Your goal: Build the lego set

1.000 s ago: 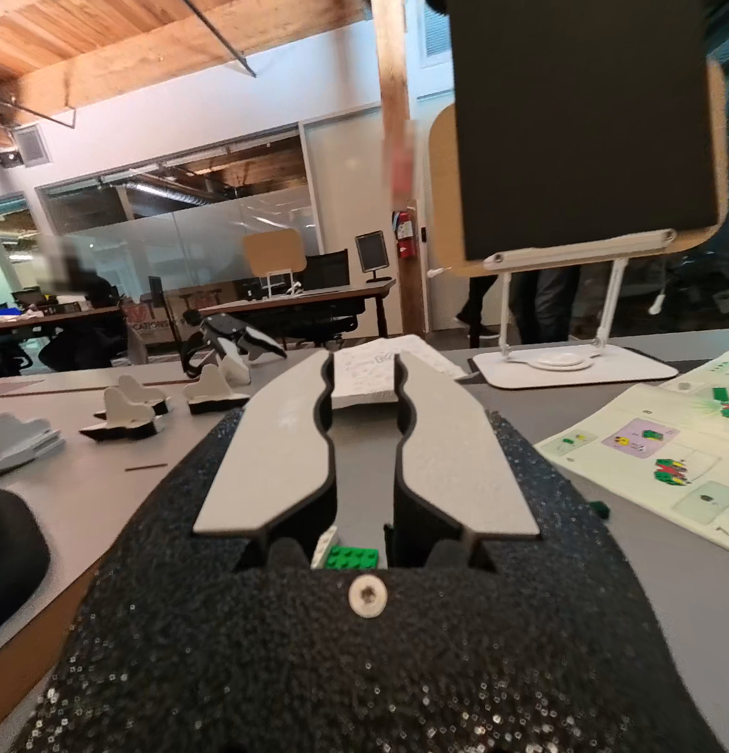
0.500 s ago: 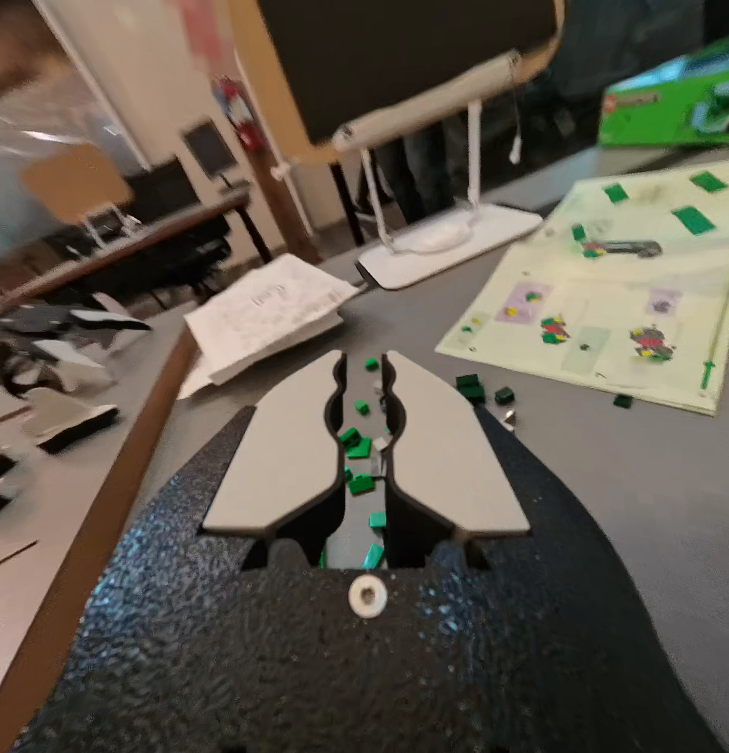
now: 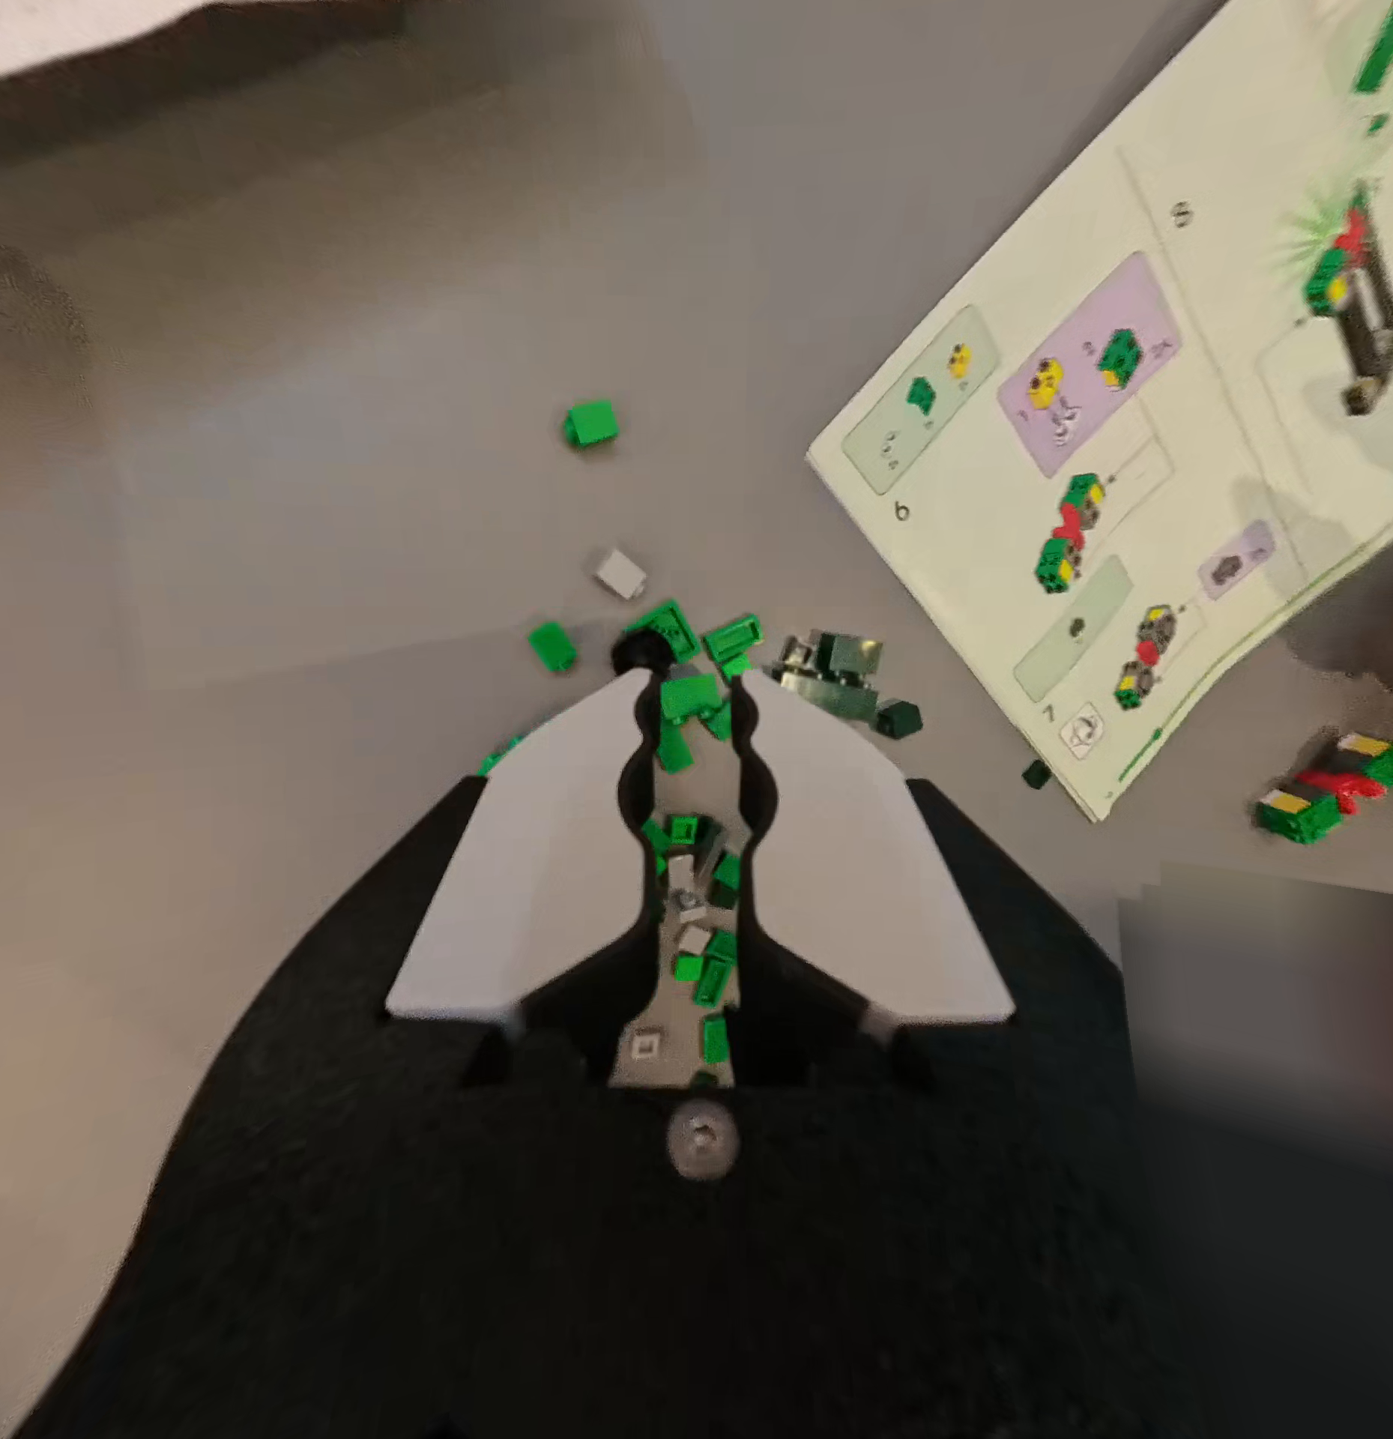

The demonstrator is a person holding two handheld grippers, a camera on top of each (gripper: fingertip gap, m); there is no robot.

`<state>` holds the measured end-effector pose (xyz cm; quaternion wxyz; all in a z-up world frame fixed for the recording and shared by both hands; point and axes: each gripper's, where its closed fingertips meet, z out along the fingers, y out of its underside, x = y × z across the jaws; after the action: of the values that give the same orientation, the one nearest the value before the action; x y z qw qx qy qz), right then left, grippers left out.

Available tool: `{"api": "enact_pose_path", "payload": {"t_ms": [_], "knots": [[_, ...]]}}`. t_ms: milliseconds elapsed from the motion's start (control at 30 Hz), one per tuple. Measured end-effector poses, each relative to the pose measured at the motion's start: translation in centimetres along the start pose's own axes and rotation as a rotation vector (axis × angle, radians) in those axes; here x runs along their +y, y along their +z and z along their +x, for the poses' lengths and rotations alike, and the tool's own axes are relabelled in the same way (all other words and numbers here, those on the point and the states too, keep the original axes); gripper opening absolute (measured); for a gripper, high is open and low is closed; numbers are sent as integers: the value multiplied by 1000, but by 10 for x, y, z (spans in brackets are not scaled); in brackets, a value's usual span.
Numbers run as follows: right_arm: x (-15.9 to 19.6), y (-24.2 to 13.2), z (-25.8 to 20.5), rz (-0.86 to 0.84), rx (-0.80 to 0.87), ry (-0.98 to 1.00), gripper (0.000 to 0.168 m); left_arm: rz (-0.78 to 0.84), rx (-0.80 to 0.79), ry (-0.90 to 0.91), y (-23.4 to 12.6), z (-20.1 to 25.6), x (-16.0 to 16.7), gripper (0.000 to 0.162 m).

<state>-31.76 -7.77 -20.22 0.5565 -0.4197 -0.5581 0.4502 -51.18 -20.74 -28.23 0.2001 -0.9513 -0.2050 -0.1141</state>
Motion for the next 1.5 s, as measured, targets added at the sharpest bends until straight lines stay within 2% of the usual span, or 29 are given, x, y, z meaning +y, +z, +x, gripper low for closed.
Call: {"api": "enact_pose_path", "payload": {"t_ms": [33, 233, 433, 567, 600, 733, 800, 867, 1000, 1500], "knots": [[0, 0, -1, 2, -4, 0, 24, -27, -19, -16, 2, -1, -1, 17], [-1, 0, -3, 13, -28, 17, 24, -146, -106, -94, 8, -9, -1, 20], [-2, -1, -1, 22, -28, 49, 24, -172, -127, -139, 14, -13, 2, 21], [-1, -1, 0, 22, -31, 63, 24, -153, -132, -140, 14, -16, 2, 1], [-1, -1, -1, 21, -32, 63, 24, -153, -141, -133, 13, -18, 2, 0], [0, 0, -2, 15, -37, 60, 24, -112, -116, -134, 11, -16, 0, 0], [0, 0, -2, 10, -38, 57, 24, -93, -100, -154, 10, -15, -1, 12], [1, 1, -3, 6, -40, 54, 24, -71, -77, -162, 11, -13, -3, 15], [2, 1, -4, -3, -47, 52, 23, -86, -112, -156, 14, -21, 1, 13], [4, 2, -7, -17, -54, 39, 22, -19, -43, -76, 7, -16, -3, 1]]}}
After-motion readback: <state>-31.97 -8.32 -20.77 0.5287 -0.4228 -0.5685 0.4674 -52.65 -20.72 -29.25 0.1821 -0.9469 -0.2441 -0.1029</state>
